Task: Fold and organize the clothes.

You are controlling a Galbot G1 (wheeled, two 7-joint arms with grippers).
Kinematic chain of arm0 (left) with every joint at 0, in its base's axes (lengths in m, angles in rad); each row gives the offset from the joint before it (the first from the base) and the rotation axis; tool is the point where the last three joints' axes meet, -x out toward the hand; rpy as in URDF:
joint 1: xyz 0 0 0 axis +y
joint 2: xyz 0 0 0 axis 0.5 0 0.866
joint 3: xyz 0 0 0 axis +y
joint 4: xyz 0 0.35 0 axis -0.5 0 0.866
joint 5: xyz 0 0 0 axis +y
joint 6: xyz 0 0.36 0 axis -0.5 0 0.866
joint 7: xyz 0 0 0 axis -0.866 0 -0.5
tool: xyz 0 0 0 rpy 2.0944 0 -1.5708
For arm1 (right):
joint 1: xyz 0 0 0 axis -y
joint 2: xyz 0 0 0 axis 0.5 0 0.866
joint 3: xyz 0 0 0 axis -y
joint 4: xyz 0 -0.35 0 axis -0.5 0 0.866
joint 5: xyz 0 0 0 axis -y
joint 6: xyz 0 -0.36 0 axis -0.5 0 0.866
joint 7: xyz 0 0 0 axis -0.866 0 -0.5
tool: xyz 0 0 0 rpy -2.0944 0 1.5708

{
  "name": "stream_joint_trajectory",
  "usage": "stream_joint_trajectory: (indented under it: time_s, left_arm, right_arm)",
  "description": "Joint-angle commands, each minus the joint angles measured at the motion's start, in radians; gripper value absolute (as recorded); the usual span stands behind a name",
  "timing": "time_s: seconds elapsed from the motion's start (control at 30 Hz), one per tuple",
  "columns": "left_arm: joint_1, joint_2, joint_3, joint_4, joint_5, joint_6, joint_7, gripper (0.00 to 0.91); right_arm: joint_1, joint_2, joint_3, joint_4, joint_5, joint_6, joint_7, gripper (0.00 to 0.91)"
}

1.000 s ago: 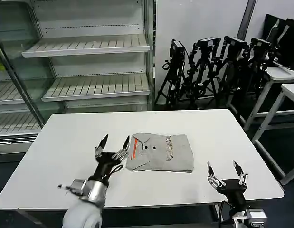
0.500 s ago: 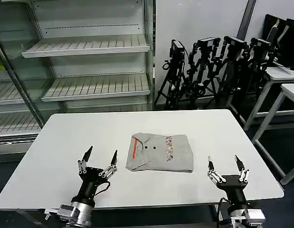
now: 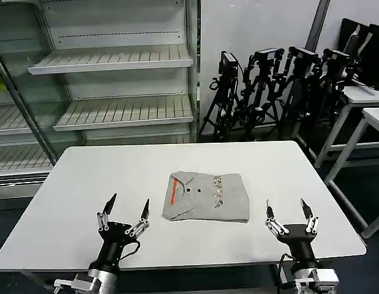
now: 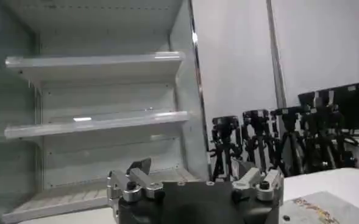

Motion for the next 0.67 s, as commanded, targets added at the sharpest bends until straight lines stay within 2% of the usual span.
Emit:
stream_joint_trajectory:
  time_s: [0.03,0.6,0.67]
  left_arm:
    - [0.012,-0.007,-0.006,-0.002,0.019,-0.006,0.003,0.907]
    - [0.014,0.000,-0.004,-0.001,0.008,-0.009,0.004,0.907]
    - [0.019,0.000,-0.004,-0.008,0.004,-0.010,0.003,0.907]
  right_arm:
    - [0.008,-0.004,-0.004,0.007,0.002,-0.010,0.008,0.907]
    - [0.012,0.001,0.003,0.006,0.005,-0.027,0.012,0.907]
    - [0.008,0.004,0.007,0.007,0.025,-0.034,-0.015,0.907]
